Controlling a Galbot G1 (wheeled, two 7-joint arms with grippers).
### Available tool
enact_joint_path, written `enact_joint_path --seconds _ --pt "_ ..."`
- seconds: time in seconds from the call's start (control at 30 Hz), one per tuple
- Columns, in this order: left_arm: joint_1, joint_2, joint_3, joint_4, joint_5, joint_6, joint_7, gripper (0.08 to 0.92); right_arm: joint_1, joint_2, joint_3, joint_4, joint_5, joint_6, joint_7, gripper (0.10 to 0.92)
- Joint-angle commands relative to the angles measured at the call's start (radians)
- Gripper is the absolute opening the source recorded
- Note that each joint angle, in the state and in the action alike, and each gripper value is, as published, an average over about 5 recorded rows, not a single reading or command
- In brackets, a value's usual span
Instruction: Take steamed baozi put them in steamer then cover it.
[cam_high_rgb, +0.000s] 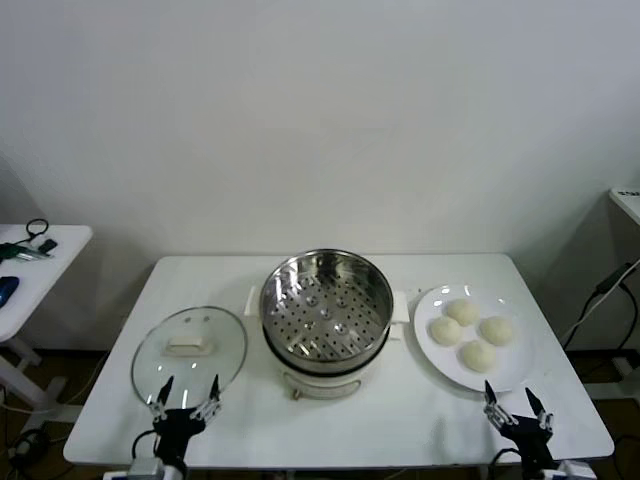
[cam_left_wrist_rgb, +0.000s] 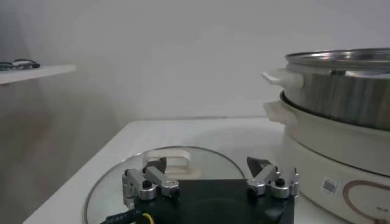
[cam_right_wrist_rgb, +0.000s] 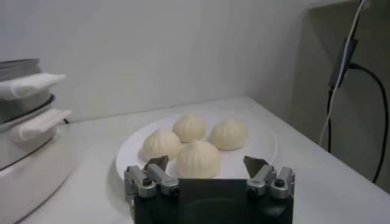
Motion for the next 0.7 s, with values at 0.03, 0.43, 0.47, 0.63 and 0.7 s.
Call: enact_joint_path --seconds 0.03,0.43,0.47,0.63,0.7 --pt "0.002 -0.001 0.002 -0.005 0.002 0.001 0.000 0.823 0.205 -0.118 0.057 -0.001 -0.078 -0.207 -0.066 0.823" --pt "0.007 0.009 0.010 -0.012 0.001 -0.012 -0.002 0.823 0.990 -0.683 -0.550 -0.347 -0.390 -0.289 -0.652 0.823" --pt "0.008 0.010 0.009 -0.012 0.000 -0.013 -0.003 0.823 1.064 -0.726 -0.637 -0.383 -0.455 -0.232 -0.742 0.823" --pt "0.016 0.015 -0.001 -0.016 -0.004 -0.022 -0.003 0.823 1.463 -0.832 -1.059 -0.558 -0.681 0.096 -1.130 0.823" --pt "0.018 0.017 -0.005 -0.015 -0.005 -0.025 -0.004 0.823 1.635 -0.828 -1.237 -0.623 -0.672 0.159 -1.220 0.823"
